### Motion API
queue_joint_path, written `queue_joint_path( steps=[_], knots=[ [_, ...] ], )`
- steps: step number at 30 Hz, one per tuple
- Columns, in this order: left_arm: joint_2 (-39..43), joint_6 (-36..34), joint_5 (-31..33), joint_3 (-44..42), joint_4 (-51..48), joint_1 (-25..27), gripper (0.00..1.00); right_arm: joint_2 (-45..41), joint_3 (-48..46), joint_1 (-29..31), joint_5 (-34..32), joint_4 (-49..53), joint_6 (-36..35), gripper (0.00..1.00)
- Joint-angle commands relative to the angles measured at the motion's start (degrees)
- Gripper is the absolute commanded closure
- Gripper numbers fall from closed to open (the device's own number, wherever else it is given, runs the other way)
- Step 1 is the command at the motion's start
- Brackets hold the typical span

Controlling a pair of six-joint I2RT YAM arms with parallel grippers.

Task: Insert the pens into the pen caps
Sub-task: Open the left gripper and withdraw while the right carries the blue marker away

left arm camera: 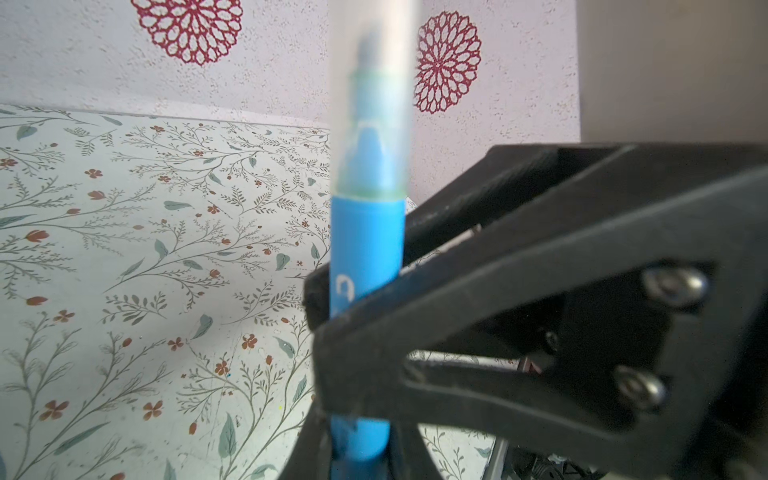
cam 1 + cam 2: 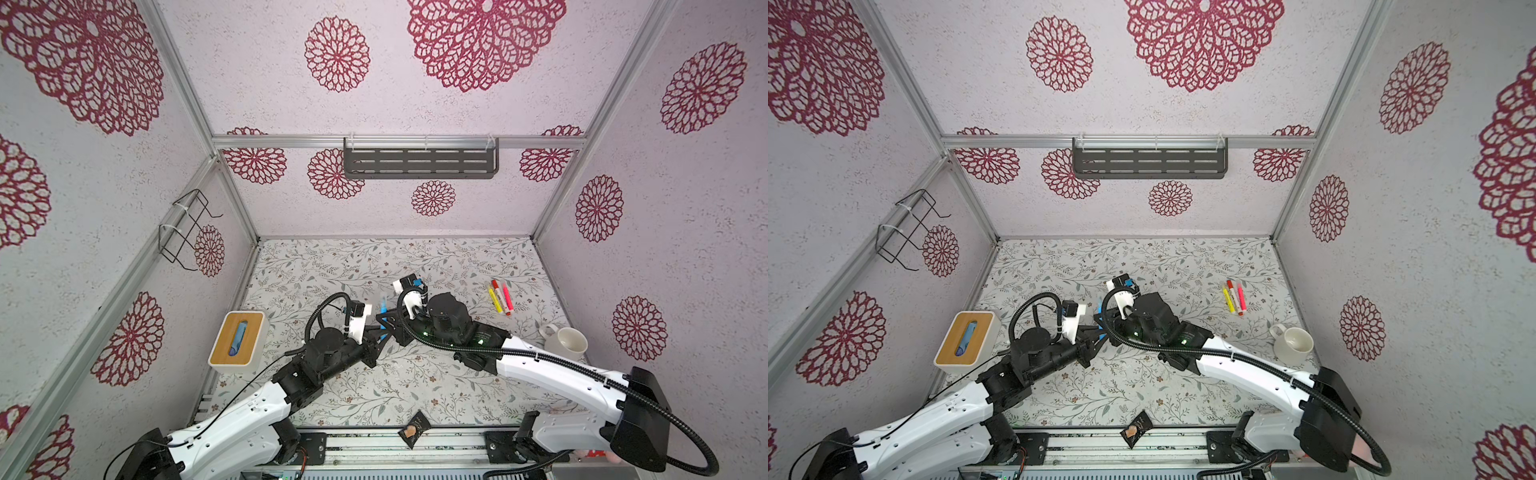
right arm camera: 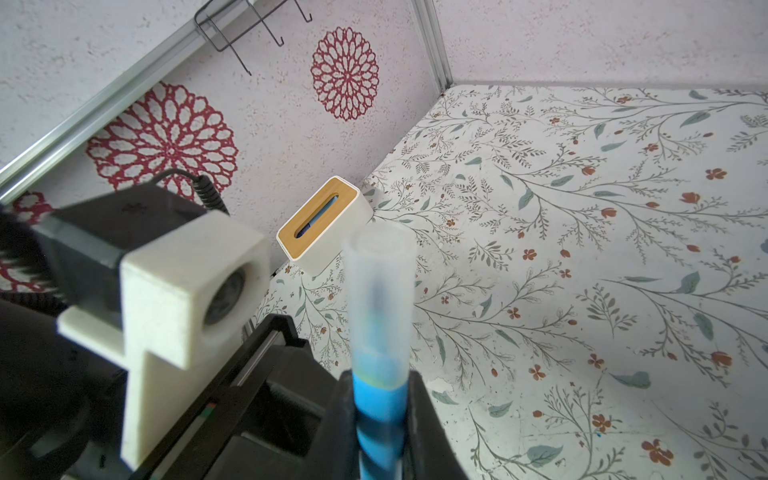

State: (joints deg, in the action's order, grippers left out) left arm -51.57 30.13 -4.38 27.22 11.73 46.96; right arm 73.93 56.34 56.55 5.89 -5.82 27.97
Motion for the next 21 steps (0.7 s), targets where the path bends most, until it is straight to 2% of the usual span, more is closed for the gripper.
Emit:
queue_joint_path(
  steps=[1,3,6,8,14,21],
  knots=[
    [-0.2,-0.6,0.1,1.2,1.7,0.4,1.0,-0.4,0.2,-0.3,-1.2,-1.8,1.1,0.9],
    [-0.2,-0.3,0.6,1.3,1.3,0.4,0.97,-0.7,0.1,-0.4,-1.7,-1.6,1.3,0.91],
    [-0.9,-0.1,1.6,2.6,-0.9,0.4,0.66,-1.1,0.3,-0.6,-2.4,-0.7,1.0,0.91],
    [-1.5,-0.4,2.3,3.4,-2.4,0.4,0.58,-1.6,0.7,-1.0,-3.1,0.5,0.5,0.91],
    [-1.1,-1.1,4.4,3.8,-3.5,0.4,0.54,-4.0,1.2,-4.0,-5.6,5.6,-0.3,0.91],
    [-0.2,-2.2,5.9,3.8,-5.2,0.4,0.54,-5.7,2.2,-11.0,-9.1,14.9,-1.5,0.91]
  ],
)
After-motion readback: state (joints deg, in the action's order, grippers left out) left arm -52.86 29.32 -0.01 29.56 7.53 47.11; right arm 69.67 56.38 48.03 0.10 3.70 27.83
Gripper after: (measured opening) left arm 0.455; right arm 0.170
